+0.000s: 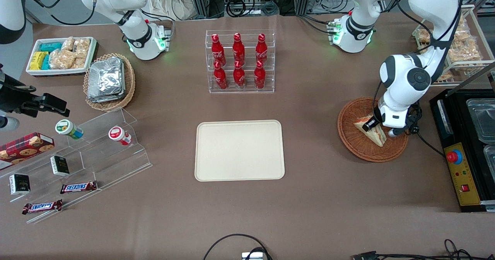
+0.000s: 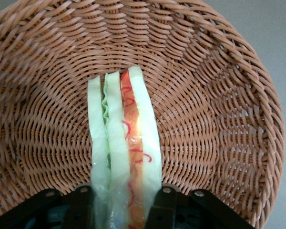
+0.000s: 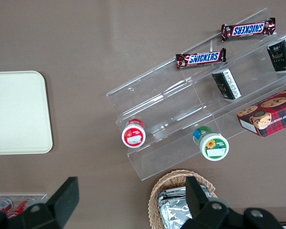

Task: Place sandwich from basket to tray
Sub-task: 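Close the left gripper on the sandwich and lift it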

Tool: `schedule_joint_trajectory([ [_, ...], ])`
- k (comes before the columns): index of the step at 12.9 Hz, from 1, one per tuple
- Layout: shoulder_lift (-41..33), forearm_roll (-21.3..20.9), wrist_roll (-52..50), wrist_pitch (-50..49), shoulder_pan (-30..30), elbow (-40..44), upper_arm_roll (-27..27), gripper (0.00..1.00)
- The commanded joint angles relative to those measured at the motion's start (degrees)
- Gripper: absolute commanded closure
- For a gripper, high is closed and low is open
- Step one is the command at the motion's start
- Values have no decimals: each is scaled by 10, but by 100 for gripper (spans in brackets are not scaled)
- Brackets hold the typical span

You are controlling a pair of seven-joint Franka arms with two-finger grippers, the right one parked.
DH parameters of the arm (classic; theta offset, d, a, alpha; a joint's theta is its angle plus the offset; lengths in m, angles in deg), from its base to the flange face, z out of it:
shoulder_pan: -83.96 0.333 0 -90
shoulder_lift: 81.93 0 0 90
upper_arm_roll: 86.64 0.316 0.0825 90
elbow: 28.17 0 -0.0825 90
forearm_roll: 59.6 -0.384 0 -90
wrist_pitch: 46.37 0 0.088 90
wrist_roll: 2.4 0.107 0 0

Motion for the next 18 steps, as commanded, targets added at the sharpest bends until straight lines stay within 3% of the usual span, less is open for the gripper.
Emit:
schedule_joint_trajectory([
  [1,-9,-6,37,14,-5,-12,1,69],
  [7,-91,-6,238,-111,-4,19,2,71],
  [12,-126,-6,417,-229,-5,93,-6,71],
  [18,-114,-5,447,-332,-5,197,-76,71],
])
